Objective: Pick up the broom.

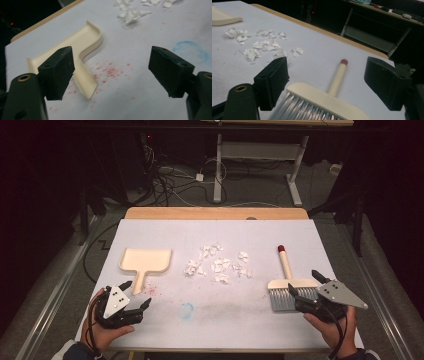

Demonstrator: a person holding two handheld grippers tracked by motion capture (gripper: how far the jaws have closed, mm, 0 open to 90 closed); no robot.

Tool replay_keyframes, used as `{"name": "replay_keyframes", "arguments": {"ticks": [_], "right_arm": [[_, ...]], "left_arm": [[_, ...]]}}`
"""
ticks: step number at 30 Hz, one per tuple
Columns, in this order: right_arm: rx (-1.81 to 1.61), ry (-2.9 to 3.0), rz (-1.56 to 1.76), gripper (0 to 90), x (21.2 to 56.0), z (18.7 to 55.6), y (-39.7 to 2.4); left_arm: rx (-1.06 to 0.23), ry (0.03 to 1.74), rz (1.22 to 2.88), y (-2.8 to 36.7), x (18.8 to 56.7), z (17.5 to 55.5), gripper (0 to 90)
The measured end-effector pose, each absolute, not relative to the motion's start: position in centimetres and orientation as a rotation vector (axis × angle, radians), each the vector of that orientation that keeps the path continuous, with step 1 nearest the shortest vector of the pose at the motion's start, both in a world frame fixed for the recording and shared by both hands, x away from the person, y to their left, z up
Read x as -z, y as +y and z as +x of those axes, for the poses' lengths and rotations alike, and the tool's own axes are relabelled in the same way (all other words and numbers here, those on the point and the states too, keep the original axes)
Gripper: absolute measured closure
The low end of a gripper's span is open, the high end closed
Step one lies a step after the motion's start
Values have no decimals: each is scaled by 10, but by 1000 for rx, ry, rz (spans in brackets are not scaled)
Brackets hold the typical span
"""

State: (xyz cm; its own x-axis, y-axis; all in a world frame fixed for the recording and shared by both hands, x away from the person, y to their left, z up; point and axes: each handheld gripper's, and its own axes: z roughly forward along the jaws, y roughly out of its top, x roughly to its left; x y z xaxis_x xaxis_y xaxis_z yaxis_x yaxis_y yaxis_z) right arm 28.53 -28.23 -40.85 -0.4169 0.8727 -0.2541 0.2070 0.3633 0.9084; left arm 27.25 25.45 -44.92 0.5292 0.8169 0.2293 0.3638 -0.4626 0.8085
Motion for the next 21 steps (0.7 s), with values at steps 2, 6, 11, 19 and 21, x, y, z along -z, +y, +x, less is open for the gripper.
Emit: {"name": "replay_keyframes", "arguments": {"ticks": [2, 6, 11, 19, 21], "right_arm": [[-1075, 1851, 937, 203, 409, 286, -281], [-1073, 1854, 944, 204, 409, 287, -280], [-1067, 1859, 949, 204, 410, 289, -279], [-1060, 1868, 946, 209, 411, 289, -278], [-1046, 1871, 949, 213, 412, 290, -277]], "left_arm": [[-801, 989, 2042, 256, 449, 274, 204], [-779, 1103, 2018, 265, 452, 281, 205], [-704, 1195, 2028, 268, 457, 294, 205], [-637, 1251, 2044, 267, 464, 311, 205], [-640, 1245, 2041, 268, 465, 314, 205]]}}
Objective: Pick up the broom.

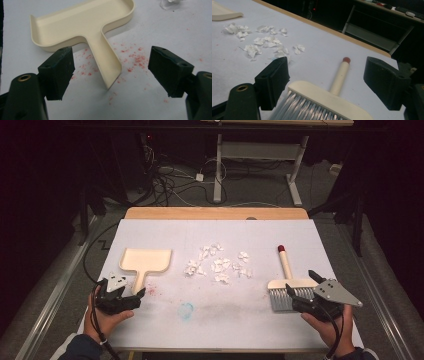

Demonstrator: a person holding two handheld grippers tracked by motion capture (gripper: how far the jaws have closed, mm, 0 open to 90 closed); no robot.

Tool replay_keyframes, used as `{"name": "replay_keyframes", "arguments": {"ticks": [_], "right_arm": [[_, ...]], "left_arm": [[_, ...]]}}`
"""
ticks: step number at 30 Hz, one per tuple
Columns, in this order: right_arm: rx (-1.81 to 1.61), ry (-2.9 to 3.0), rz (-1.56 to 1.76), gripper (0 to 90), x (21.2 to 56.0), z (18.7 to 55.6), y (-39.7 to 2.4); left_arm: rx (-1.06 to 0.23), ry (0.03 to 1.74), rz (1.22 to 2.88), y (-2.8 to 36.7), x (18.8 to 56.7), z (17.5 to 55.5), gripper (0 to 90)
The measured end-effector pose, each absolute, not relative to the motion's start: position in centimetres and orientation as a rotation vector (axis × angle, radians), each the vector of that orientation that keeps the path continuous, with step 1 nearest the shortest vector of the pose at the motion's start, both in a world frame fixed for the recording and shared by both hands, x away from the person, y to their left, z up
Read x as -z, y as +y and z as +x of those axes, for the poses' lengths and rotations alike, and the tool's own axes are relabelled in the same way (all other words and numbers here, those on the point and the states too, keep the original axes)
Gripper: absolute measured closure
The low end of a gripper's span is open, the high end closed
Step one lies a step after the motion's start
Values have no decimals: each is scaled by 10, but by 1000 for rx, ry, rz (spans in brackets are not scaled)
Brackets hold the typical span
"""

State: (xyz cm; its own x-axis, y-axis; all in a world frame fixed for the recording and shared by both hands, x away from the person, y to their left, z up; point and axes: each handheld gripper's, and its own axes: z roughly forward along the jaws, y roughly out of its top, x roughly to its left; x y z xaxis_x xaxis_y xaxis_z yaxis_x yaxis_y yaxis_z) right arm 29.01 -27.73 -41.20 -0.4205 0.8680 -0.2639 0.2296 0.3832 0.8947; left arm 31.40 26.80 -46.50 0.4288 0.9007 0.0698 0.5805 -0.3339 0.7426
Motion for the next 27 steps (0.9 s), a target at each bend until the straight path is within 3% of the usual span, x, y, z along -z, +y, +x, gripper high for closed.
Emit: {"name": "replay_keyframes", "arguments": {"ticks": [19, 27], "right_arm": [[-958, 1893, 1009, 228, 416, 308, -274], [-860, 1924, 1088, 228, 415, 335, -273]], "left_arm": [[-659, 1206, 2066, 264, 466, 316, 202], [-689, 1160, 2074, 261, 463, 311, 201]]}}
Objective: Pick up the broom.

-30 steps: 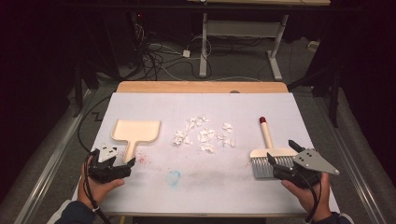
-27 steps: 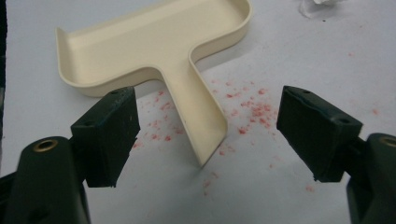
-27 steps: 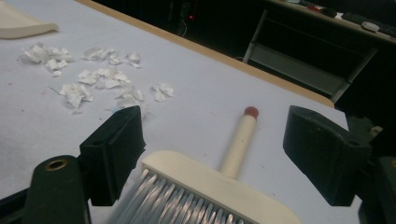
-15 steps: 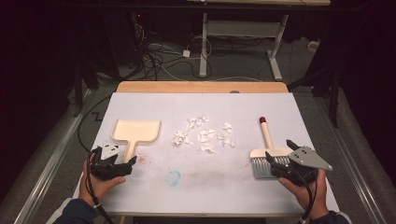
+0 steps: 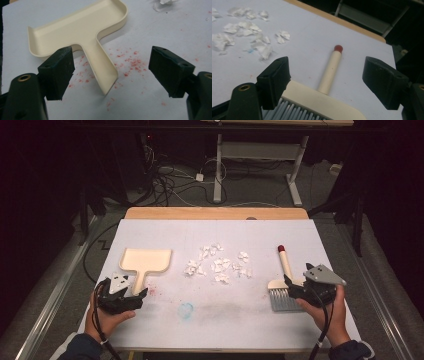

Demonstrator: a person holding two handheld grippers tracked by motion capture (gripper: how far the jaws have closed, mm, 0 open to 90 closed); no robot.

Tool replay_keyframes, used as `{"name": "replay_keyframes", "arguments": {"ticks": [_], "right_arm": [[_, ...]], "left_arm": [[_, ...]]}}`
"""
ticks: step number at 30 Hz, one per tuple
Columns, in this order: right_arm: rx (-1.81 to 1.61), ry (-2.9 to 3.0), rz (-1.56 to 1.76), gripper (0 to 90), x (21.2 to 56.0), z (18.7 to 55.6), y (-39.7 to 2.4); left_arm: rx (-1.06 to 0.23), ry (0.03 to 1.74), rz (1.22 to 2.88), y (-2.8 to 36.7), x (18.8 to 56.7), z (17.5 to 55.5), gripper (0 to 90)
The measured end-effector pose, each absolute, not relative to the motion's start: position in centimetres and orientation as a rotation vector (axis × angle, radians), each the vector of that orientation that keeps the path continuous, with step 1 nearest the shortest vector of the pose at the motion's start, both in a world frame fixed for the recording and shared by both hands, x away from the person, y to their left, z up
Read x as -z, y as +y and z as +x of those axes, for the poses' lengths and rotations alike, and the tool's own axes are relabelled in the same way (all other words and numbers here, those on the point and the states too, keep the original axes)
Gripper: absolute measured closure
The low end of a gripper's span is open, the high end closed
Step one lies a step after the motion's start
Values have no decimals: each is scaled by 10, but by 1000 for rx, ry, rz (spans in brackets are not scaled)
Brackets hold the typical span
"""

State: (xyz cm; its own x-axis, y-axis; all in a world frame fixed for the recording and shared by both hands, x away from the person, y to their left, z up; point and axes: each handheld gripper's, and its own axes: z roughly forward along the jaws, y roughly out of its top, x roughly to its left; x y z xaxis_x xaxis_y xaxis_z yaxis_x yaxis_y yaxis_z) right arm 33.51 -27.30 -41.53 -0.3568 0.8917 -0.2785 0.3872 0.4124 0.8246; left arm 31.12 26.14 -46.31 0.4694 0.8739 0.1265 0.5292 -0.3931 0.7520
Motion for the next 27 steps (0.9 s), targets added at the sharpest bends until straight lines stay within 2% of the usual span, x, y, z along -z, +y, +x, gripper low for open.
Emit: {"name": "replay_keyframes", "arguments": {"ticks": [5, 9, 11, 14, 15, 16, 19, 22, 24, 27], "right_arm": [[-766, 1991, 1229, 239, 416, 368, -272], [-725, 2082, 1445, 229, 426, 408, -273], [-702, 2101, 1474, 233, 429, 415, -272], [-636, 2123, 1531, 288, 440, 432, -269], [-606, 2126, 1573, 359, 448, 440, -268], [-583, 2136, 1588, 386, 452, 443, -267], [-584, 2164, 1604, 435, 457, 448, -269], [-587, 2166, 1604, 535, 456, 448, -266], [-604, 2167, 1601, 673, 456, 448, -263], [-600, 2159, 1590, 695, 456, 447, -259]], "left_arm": [[-703, 1154, 2073, 260, 462, 309, 201], [-708, 1140, 2073, 260, 462, 307, 201], [-706, 1137, 2073, 260, 461, 306, 201], [-705, 1116, 2068, 259, 461, 304, 200], [-707, 1108, 2070, 259, 461, 303, 200], [-708, 1097, 2066, 259, 461, 302, 200], [-715, 1060, 2060, 257, 460, 297, 200], [-720, 1045, 2071, 255, 460, 295, 200], [-718, 1036, 2078, 253, 460, 294, 200], [-723, 1019, 2086, 251, 460, 291, 200]]}}
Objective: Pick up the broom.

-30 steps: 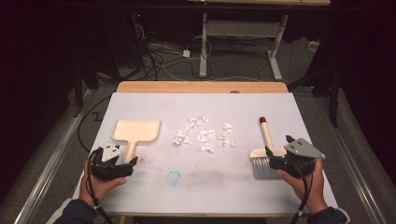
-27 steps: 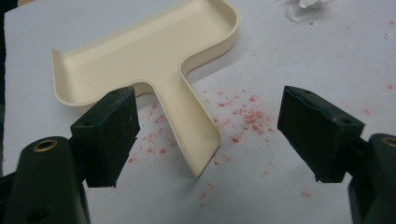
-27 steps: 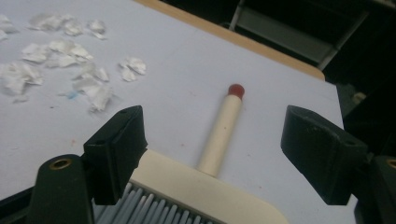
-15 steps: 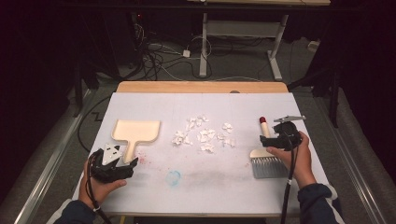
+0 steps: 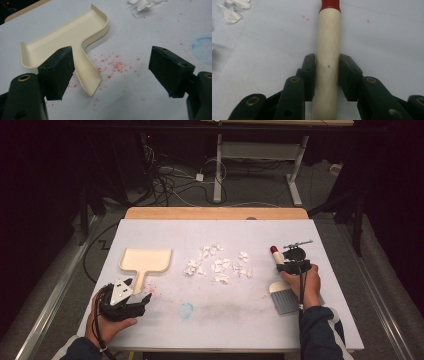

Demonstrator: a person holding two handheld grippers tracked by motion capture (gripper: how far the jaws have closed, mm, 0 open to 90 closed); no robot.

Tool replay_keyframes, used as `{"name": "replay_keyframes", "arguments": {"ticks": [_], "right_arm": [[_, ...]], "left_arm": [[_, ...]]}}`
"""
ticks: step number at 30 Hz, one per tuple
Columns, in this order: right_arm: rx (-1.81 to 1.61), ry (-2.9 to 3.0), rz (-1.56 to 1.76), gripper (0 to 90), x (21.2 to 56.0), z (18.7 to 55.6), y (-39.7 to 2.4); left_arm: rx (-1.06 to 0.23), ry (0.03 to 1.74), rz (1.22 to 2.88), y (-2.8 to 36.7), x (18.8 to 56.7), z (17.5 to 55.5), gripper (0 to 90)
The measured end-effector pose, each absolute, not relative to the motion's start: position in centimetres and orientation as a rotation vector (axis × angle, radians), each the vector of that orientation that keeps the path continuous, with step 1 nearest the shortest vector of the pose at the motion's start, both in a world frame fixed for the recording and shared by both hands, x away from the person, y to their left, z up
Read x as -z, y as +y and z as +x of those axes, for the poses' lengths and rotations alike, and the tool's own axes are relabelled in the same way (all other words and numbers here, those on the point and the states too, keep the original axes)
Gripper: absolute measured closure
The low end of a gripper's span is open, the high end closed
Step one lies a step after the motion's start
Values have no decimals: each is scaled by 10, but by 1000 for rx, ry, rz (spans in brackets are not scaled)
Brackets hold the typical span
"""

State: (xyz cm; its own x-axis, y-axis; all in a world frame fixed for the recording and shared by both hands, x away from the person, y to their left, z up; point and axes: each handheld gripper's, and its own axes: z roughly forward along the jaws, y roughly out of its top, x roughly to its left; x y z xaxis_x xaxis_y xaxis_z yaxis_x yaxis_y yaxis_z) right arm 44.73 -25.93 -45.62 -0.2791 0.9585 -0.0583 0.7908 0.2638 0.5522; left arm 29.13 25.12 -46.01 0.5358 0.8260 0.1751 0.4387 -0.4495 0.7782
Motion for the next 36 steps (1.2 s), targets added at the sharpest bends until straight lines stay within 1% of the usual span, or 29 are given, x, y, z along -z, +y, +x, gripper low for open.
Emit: {"name": "replay_keyframes", "arguments": {"ticks": [12, 17, 18, 21, 22, 25, 27, 28, 30, 34, 35, 36], "right_arm": [[-692, 2136, 1580, 705, 457, 444, -265], [-758, 2075, 1505, 707, 443, 435, -267], [-794, 2047, 1473, 708, 436, 429, -268], [-848, 2023, 1435, 709, 428, 422, -270], [-894, 2002, 1399, 710, 419, 413, -271], [-930, 1979, 1362, 711, 410, 403, -271], [-983, 1960, 1348, 711, 404, 397, -270], [-996, 1953, 1345, 711, 402, 395, -270], [-1024, 1936, 1323, 711, 398, 391, -267], [-1056, 1919, 1286, 711, 390, 383, -262], [-1082, 1912, 1262, 711, 384, 378, -258], [-1095, 1904, 1251, 711, 382, 375, -255]], "left_arm": [[-741, 972, 2059, 249, 456, 287, 206], [-763, 946, 2046, 244, 450, 287, 206], [-768, 940, 2045, 243, 449, 287, 206], [-761, 928, 2035, 238, 445, 289, 207], [-756, 916, 2034, 234, 444, 289, 208], [-744, 870, 2028, 223, 439, 290, 210], [-754, 806, 2037, 210, 432, 292, 210], [-724, 774, 2037, 198, 428, 293, 209], [-711, 750, 2036, 190, 425, 294, 210], [-625, 647, 2035, 154, 418, 298, 210], [-561, 595, 2034, 134, 415, 300, 212], [-561, 595, 2034, 134, 415, 300, 214]]}}
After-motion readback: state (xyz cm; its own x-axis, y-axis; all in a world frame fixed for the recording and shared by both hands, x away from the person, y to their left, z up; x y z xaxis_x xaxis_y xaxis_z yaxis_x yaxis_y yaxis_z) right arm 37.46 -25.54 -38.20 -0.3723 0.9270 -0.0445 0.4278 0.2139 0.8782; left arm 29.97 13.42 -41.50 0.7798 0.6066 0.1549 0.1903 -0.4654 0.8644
